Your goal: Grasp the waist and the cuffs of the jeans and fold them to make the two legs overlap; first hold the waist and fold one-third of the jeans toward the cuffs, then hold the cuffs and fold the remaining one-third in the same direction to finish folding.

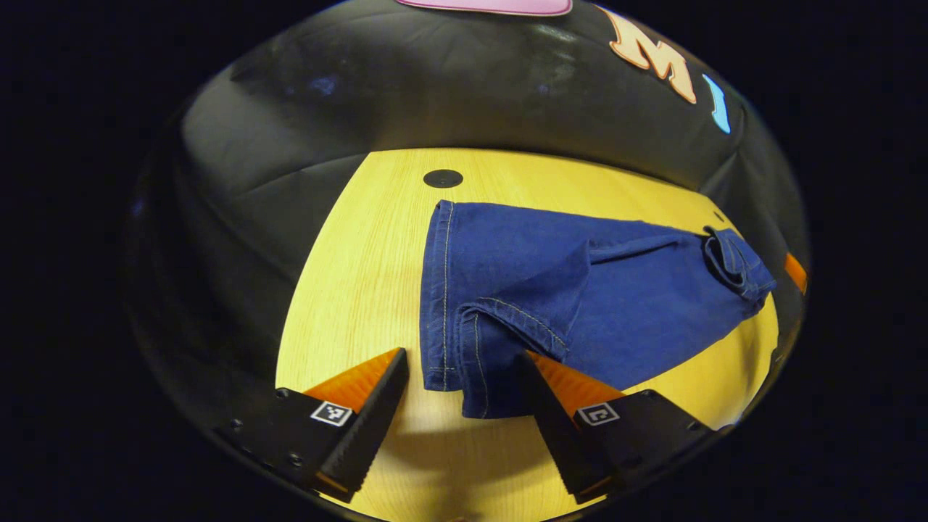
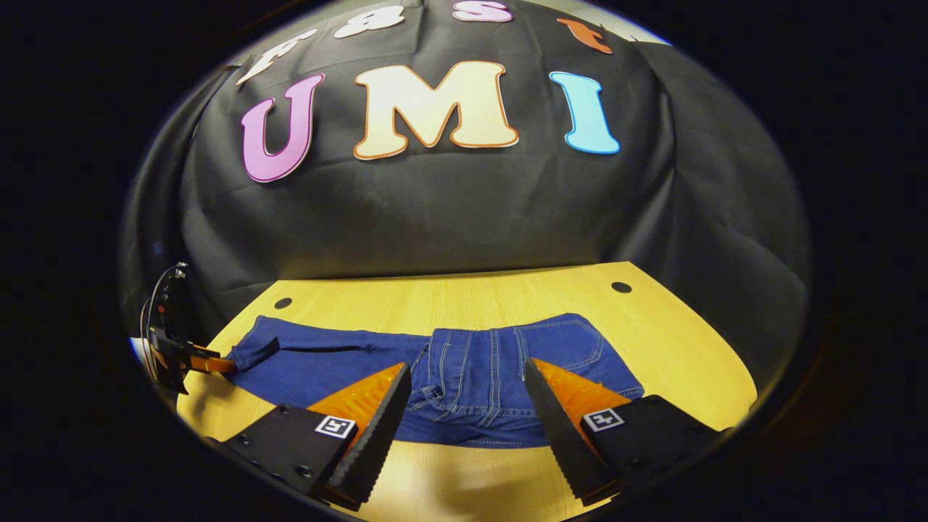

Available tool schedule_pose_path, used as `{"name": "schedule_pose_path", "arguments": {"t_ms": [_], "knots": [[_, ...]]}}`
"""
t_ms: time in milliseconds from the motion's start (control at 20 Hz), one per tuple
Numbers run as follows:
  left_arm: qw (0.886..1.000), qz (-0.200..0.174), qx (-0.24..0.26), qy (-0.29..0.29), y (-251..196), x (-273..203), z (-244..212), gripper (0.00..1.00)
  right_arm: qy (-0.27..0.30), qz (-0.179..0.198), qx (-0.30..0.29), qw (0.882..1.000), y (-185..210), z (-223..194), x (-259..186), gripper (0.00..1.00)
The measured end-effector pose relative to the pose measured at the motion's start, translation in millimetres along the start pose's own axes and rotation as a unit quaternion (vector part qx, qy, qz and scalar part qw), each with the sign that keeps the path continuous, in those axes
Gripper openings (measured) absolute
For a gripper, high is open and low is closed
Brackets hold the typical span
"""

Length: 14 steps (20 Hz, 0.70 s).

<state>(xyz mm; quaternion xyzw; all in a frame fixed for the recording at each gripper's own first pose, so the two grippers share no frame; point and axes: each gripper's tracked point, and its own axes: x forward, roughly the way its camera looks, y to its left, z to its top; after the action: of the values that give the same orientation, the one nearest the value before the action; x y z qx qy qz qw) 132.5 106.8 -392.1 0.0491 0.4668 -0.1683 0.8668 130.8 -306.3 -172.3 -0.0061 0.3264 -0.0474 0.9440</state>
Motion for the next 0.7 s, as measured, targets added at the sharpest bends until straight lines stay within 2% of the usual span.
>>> {"name": "schedule_pose_path", "arguments": {"t_ms": [50,150,200,300,350,400,450,550,650,700], "knots": [[1.000,-0.002,0.008,0.007,-5.5,2.4,-0.3,0.96,0.003,-0.001,-0.002,1.000,-1.4,-2.6,-0.2,0.98],[1.000,-0.012,0.018,0.014,-16.6,1.6,2.0,0.87,0.005,-0.001,-0.010,1.000,-1.8,-7.2,2.4,0.98],[0.999,-0.023,0.020,0.016,-23.7,3.2,2.7,0.71,0.007,0.002,-0.013,1.000,-0.8,-9.3,4.5,0.93],[0.999,-0.035,-0.001,0.000,-33.9,7.8,5.6,0.39,0.010,0.015,-0.018,1.000,4.8,-13.1,8.3,0.93],[0.999,-0.036,-0.012,-0.005,-34.1,8.8,6.3,0.22,0.011,0.022,-0.022,0.999,7.1,-14.6,8.6,0.98],[0.999,-0.036,-0.026,-0.013,-33.5,8.8,9.0,0.06,0.009,0.027,-0.025,0.999,7.1,-14.1,10.3,0.93],[0.998,-0.034,-0.044,-0.014,-32.9,7.6,10.2,0.02,0.007,0.032,-0.028,0.999,5.8,-13.4,10.7,0.98],[0.996,-0.024,-0.084,0.000,-34.1,8.4,10.4,0.00,0.002,0.040,-0.034,0.999,0.5,-8.3,9.5,0.97],[0.995,-0.019,-0.101,-0.009,-38.6,0.6,19.5,0.00,-0.004,0.048,-0.036,0.998,-9.5,-1.2,3.1,0.94],[0.995,-0.019,-0.100,-0.018,-43.4,-6.6,27.4,0.00,-0.007,0.050,-0.037,0.998,-16.9,4.1,0.4,0.98]]}}
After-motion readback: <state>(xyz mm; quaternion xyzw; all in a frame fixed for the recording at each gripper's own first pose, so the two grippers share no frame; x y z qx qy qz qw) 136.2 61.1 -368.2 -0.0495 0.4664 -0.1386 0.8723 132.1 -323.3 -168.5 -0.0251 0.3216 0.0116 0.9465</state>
